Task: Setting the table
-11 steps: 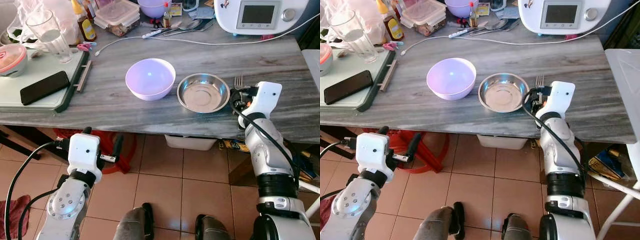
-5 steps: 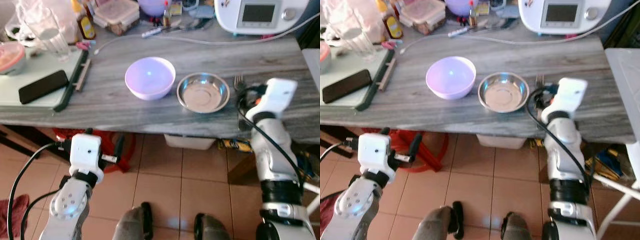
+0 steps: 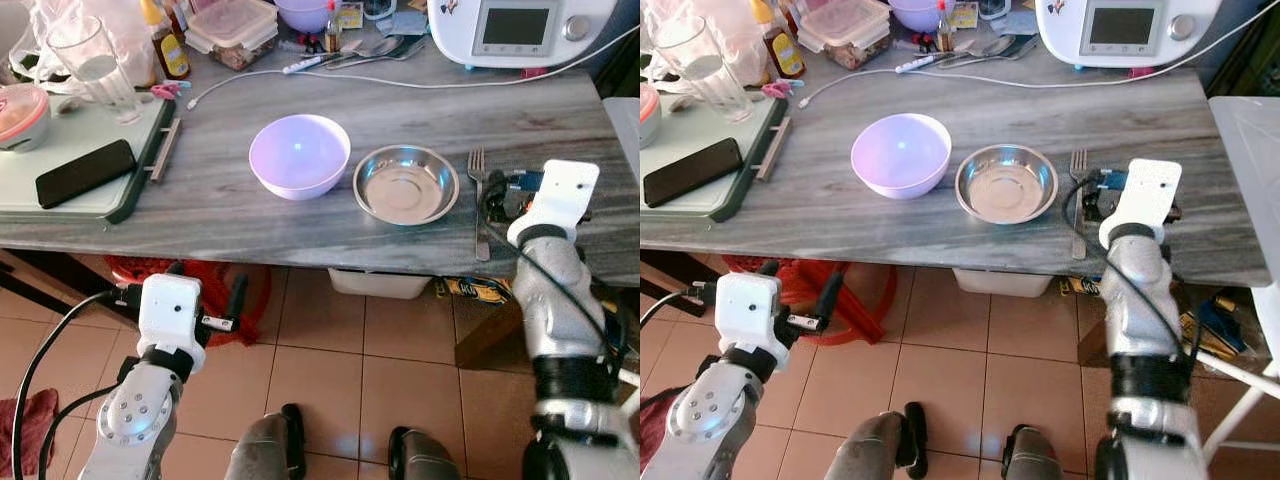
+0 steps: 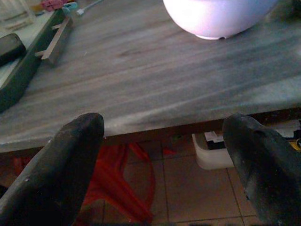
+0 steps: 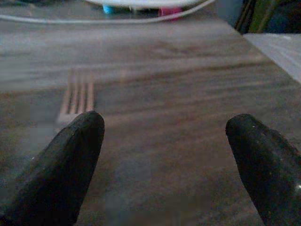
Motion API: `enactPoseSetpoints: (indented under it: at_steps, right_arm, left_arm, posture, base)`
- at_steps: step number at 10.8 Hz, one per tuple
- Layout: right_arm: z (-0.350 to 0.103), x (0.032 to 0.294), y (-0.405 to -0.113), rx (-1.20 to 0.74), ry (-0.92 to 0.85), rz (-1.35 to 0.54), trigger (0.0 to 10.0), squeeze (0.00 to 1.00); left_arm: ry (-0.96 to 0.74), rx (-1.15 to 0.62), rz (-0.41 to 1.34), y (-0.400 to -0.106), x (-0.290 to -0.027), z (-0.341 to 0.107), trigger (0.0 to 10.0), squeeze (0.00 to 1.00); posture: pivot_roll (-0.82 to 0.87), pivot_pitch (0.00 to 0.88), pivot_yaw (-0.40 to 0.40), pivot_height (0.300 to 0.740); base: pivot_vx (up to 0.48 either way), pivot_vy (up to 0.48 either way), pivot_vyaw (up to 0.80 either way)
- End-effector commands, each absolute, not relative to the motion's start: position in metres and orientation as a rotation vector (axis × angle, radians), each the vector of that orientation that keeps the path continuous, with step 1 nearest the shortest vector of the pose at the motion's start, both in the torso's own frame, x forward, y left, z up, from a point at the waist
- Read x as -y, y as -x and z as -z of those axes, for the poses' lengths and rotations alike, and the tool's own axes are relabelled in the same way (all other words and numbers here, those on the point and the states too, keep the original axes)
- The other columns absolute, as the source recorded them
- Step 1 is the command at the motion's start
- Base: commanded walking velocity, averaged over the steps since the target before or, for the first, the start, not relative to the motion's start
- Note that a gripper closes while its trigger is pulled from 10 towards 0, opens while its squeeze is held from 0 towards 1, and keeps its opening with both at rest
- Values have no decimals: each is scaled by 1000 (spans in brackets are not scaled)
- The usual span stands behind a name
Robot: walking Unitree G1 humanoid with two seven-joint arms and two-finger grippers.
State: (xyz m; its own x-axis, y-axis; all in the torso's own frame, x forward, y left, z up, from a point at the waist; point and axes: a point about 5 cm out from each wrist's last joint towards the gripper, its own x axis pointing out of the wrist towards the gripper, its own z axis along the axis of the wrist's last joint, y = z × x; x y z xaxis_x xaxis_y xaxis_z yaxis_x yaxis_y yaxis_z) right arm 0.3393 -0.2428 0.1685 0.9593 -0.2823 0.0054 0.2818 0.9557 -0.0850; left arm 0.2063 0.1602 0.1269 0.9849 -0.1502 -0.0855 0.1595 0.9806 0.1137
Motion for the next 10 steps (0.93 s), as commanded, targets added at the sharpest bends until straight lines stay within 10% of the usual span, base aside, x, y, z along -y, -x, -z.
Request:
enactPoseSetpoints:
  at_steps: [1,10]
  right_arm:
    - [-170,248,-343,-37,86,288,10000,1000]
    - [-167,237,-358,-104,56,179,10000,1000]
  left_arm:
    - [-133,-84,158,-202,-164,-129,10000,0]
    - [-131,-100,163,-201,-165,-128,10000,0]
  posture:
    - [159,237,122,740]
    - [164,238,127,740]
  base:
    - [0,0,0]
    - [0,0,0]
